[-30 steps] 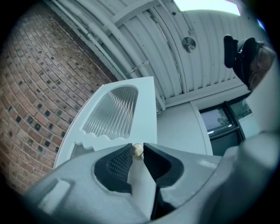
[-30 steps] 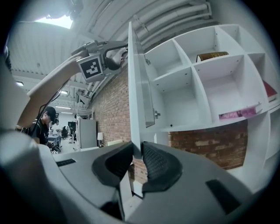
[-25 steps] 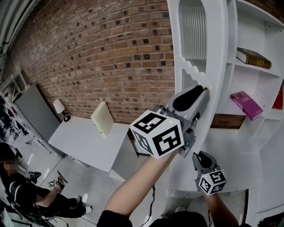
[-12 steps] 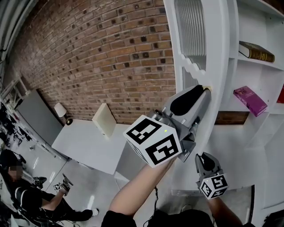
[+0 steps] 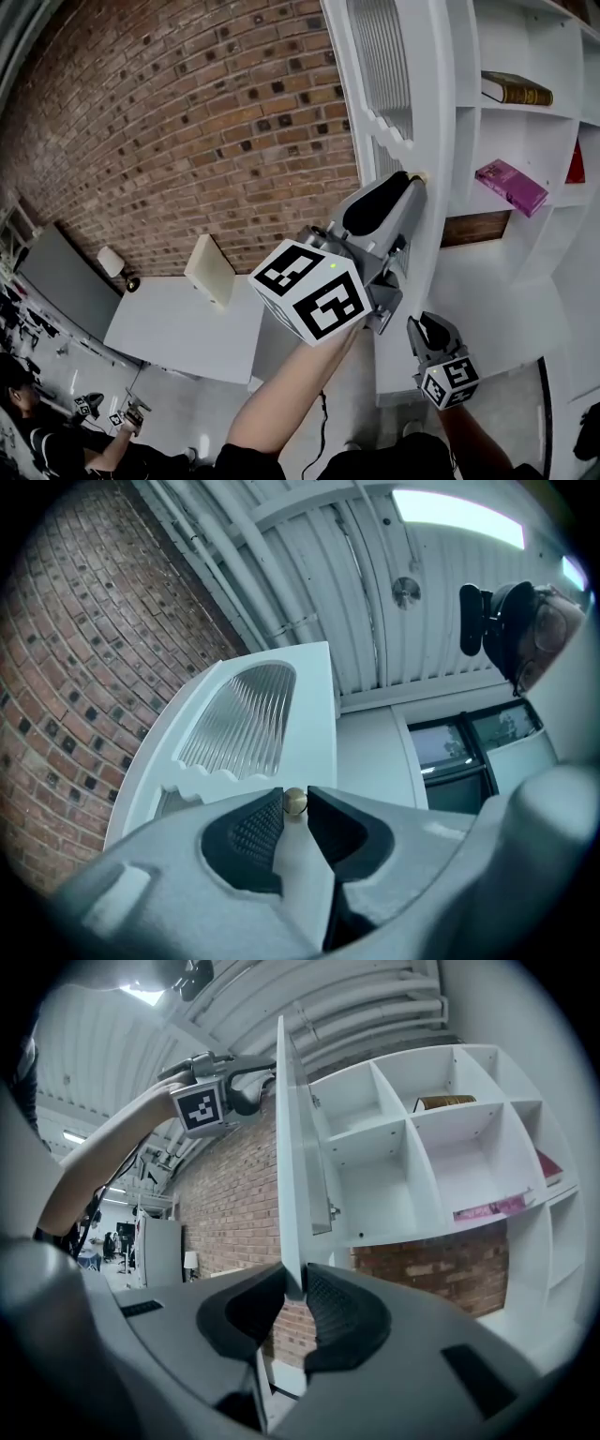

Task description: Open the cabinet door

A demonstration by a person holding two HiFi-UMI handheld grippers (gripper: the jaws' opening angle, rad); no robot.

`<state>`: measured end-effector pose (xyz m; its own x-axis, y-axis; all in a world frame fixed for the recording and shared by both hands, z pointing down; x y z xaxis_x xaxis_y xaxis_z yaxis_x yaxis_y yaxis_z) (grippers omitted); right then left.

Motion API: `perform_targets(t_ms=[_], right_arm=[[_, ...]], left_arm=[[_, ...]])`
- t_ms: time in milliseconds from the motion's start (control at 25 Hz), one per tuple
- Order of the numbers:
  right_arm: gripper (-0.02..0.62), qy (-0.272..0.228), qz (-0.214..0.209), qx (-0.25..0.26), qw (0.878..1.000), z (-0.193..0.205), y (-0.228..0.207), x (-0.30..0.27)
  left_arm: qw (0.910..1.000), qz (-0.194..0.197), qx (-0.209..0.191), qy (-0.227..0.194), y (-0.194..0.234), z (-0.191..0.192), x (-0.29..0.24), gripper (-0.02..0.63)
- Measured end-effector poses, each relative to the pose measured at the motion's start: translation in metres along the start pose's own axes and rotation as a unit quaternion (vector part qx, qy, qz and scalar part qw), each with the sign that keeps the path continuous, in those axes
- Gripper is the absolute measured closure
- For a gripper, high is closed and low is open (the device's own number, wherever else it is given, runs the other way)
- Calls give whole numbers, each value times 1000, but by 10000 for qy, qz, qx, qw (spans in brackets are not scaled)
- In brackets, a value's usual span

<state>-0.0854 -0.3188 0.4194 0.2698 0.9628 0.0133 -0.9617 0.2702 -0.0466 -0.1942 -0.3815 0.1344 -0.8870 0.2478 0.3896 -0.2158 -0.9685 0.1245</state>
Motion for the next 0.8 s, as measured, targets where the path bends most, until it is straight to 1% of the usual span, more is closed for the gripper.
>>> perform_targets(t_ms=[520,800], right_arm=[[514,-34,2,-43,10000,2,61,-28],[511,-99,95,-49,9999,5,71,-34]], left_arm=[[9997,138,184,-20,29,-26,48,512],[9995,226,236,-15,36,-29,57,511]])
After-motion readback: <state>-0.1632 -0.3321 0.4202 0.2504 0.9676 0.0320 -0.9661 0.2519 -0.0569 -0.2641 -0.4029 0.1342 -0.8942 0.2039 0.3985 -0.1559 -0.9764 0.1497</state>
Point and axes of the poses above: the fingertips, and each gripper's own axes: x backward along the fingers, y to its left, z out of its underside, the point moved 7 cm from there along x, backward along the fingers, and after that the axes turned 1 degree about x, right-handed, at the moved point
